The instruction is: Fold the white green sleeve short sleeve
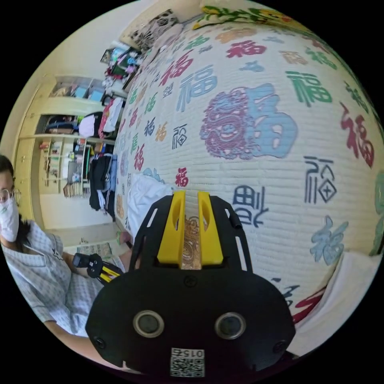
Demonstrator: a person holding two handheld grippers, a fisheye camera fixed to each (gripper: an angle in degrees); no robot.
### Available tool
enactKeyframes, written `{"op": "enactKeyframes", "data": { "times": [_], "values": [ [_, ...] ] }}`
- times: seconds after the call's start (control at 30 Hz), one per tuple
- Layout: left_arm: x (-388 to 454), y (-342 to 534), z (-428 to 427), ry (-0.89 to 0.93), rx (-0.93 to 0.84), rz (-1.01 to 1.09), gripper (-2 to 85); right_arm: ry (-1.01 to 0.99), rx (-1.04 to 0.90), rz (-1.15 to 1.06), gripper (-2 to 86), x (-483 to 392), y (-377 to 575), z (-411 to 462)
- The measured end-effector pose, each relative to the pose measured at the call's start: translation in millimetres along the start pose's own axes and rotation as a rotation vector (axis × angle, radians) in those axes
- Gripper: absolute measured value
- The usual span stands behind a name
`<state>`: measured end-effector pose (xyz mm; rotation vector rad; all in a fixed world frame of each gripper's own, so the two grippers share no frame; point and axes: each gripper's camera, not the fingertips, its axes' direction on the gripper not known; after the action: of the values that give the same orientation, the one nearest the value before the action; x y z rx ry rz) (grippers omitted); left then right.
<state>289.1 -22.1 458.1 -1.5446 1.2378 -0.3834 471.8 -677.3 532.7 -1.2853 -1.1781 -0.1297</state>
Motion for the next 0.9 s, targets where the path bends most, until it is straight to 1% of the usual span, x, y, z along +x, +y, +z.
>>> {"op": "enactKeyframes", "data": {
  "times": [0.1,0.17,0.2,0.27,0.33,0.43,0.53,0.6,0.67,0.77,0.83,0.9],
  "values": [
    [-20.3,3.5,-32.4,-0.033,0.046,-0.091,6.8,0.073,0.039,0.011,6.2,-3.0,6.6,-12.6],
    [-34.9,5.8,-46.1,-0.027,0.058,-0.151,6.6,0.066,0.064,0.018,6.3,-9.1,5.4,-14.5],
    [-42.7,7.2,-53.5,-0.067,0.066,-0.172,6.6,0.048,0.071,0.011,6.4,-12.2,4.1,-14.0],
    [-54.9,10.6,-59.8,-0.215,0.047,-0.192,7.1,-0.002,0.059,-0.068,6.5,-36.2,-7.0,-4.7],
    [-77.6,14.8,-58.5,-0.392,-0.031,-0.234,8.7,0.003,0.003,-0.159,7.2,-63.2,-19.7,11.0],
    [-100.7,15.1,-48.8,-0.48,-0.138,-0.216,10.7,0.037,-0.106,-0.291,10.5,-109.7,-44.6,47.4],
    [-110.8,12.5,-39.9,-0.462,-0.207,-0.143,10.3,0.071,-0.217,-0.395,11.2,-144.8,-68.4,87.7],
    [-117.1,11.0,-41.7,-0.417,-0.173,-0.153,9.5,0.097,-0.281,-0.416,11.2,-155.7,-80.2,109.8],
    [-126.4,9.7,-47.6,-0.344,-0.097,-0.212,8.8,0.134,-0.343,-0.404,11.3,-160.7,-90.9,133.3],
    [-148.6,12.5,-58.9,-0.259,0.016,-0.374,8.1,0.157,-0.411,-0.385,11.3,-160.7,-96.0,154.1],
    [-168.2,20.7,-63.9,-0.129,0.114,-0.516,6.6,0.177,-0.449,-0.389,11.3,-160.9,-95.6,163.5],
    [-176.3,23.9,-64.5,-0.08,0.145,-0.56,4.6,0.224,-0.478,-0.401,11.3,-161.2,-94.0,171.1]
  ]
}}
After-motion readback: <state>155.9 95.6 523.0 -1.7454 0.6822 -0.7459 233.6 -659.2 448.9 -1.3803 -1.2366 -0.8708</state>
